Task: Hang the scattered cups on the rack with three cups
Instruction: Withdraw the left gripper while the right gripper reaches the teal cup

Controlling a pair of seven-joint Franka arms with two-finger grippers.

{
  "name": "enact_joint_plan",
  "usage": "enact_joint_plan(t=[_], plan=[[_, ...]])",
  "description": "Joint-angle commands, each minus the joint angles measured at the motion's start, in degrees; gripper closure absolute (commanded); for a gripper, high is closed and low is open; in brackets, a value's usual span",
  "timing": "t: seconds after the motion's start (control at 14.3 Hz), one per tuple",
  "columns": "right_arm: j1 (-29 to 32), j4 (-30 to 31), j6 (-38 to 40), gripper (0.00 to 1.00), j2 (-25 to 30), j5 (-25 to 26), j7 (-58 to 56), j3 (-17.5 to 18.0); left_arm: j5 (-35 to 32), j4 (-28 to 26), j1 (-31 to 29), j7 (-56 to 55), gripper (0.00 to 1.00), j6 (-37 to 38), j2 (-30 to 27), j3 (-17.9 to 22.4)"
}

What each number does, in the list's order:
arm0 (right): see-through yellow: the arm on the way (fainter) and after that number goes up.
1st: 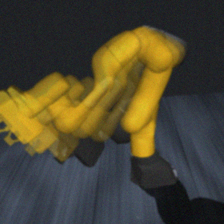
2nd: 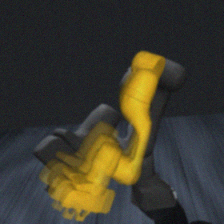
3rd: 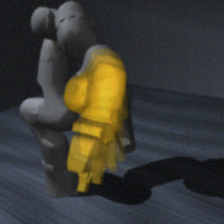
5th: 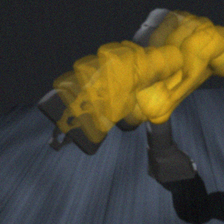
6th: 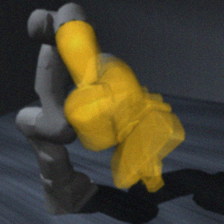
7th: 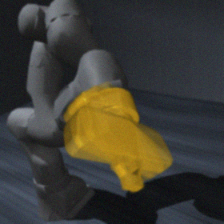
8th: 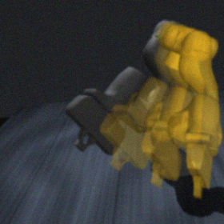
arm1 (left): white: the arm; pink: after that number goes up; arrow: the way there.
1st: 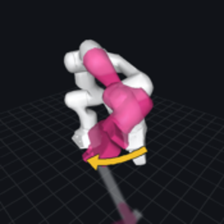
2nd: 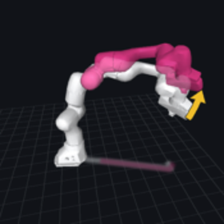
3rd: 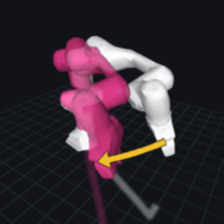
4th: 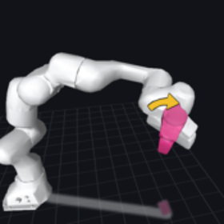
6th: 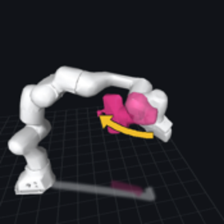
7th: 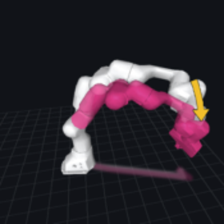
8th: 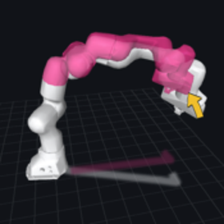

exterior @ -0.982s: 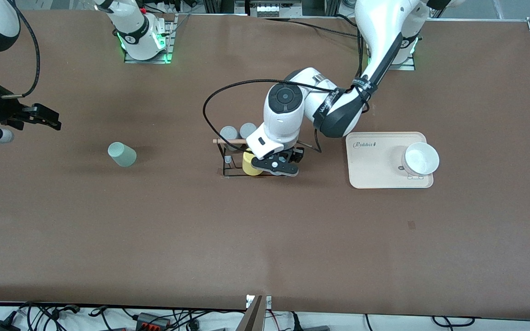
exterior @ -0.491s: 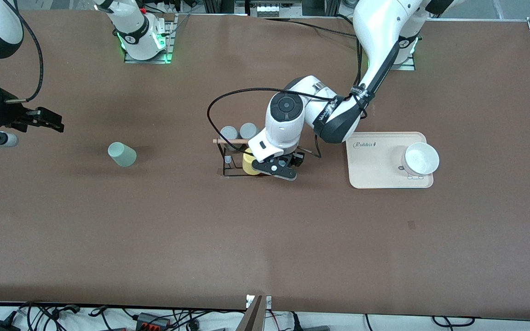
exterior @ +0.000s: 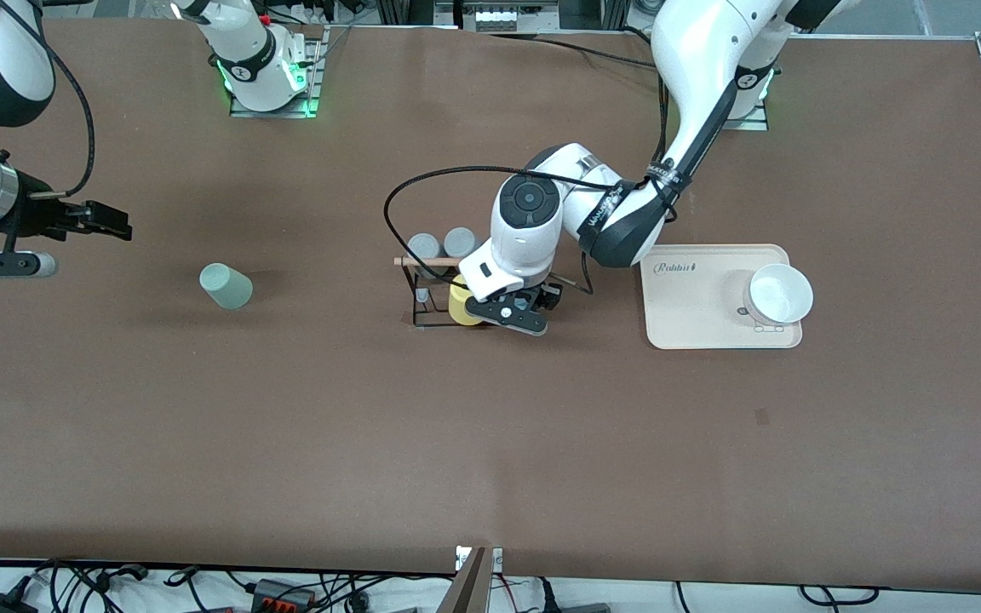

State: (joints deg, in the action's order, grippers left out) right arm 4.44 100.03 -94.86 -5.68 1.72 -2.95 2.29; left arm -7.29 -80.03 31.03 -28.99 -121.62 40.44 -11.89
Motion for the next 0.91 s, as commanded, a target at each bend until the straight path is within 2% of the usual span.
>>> enact_joint_plan(t=[0.0,0.42,0.63,0.84], plan=[[-0.2,-0.9,-0.1,0.00,-2.4,-1.1,0.0,0.3,-1.4,-0.5,-0.2,0.7,0.00,-0.7,-0.4,-0.1],[-0.2,-0.8,-1.3,0.00,-6.1,-3.7,0.1,0.5,-1.2,-0.4,-1.1,0.5,0.00,0.5,-2.9,-0.1],[-0.6,-0.8,-1.8,0.00,-6.9,-3.7,0.2,0.6,-0.9,0.1,-2.5,-0.9,0.00,5.0,-7.6,0.0],[-0.7,-0.6,-3.3,0.00,-9.3,-3.5,0.2,0.6,-0.2,0.5,-7.4,-0.7,0.00,11.5,-12.5,-0.1]])
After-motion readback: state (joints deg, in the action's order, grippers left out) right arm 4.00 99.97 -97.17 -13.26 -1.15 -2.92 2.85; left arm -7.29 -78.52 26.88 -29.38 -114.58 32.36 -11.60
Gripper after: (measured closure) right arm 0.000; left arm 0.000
